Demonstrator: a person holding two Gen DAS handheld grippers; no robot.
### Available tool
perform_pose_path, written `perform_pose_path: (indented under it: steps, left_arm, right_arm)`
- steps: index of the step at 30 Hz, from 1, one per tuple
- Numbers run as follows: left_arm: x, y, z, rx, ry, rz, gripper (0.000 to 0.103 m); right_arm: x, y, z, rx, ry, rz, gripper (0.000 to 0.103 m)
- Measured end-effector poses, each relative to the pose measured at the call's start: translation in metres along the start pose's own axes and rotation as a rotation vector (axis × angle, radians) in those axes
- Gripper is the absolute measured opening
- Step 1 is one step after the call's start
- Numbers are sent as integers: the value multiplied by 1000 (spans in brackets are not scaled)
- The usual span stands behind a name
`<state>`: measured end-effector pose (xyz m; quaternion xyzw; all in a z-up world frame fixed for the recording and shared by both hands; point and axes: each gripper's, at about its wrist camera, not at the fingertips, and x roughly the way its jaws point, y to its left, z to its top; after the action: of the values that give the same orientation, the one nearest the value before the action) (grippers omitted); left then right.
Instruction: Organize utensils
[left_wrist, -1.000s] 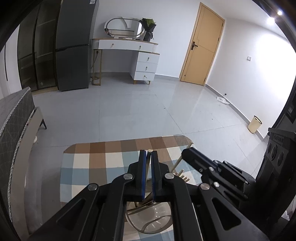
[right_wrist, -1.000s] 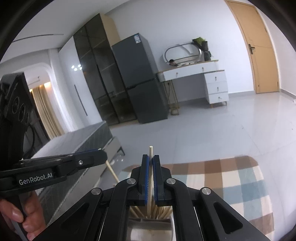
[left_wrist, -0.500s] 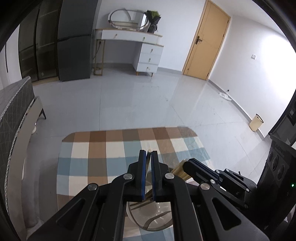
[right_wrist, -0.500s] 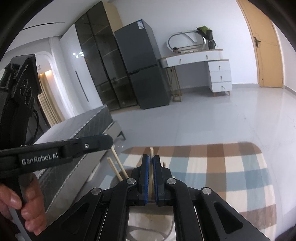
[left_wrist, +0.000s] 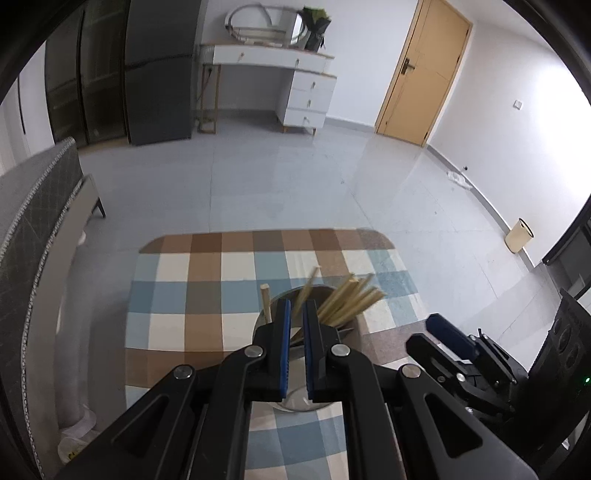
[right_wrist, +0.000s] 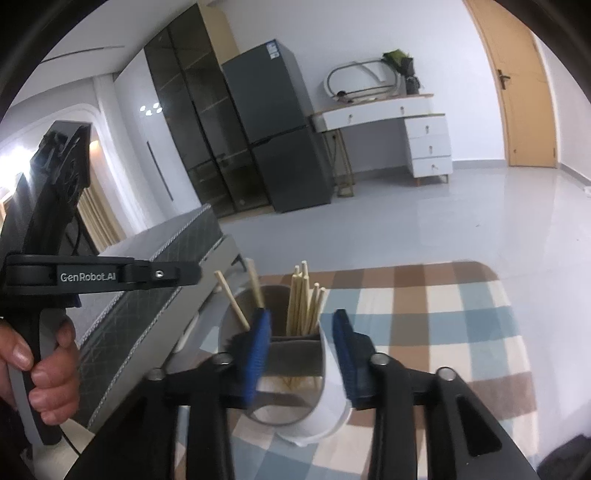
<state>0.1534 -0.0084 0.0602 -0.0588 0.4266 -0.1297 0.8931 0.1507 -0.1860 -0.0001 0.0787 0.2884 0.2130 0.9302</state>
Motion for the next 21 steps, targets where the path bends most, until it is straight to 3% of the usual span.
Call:
perform_pose_path:
  steps: [1, 3, 6, 13, 21]
  left_arm:
    - [-11, -4, -2, -1, -20, 3, 5]
    - [-22, -7, -4, -1, -41, 8, 22]
    - [-44, -12, -8, -5, -88, 18, 36]
    - [-86, -20, -21, -24, -182, 26, 54]
    - [-124, -22, -43, -47, -349, 50, 84]
  right_arm:
    - [-9, 1, 2, 4, -14, 0, 45]
    - [-25, 5, 5, -2, -43, -3, 49]
    - [-52, 15, 9, -24, -96, -11, 61]
    - [-105, 33, 16, -39, -199, -14, 80]
    - [-149, 59, 12, -102, -307, -26, 103]
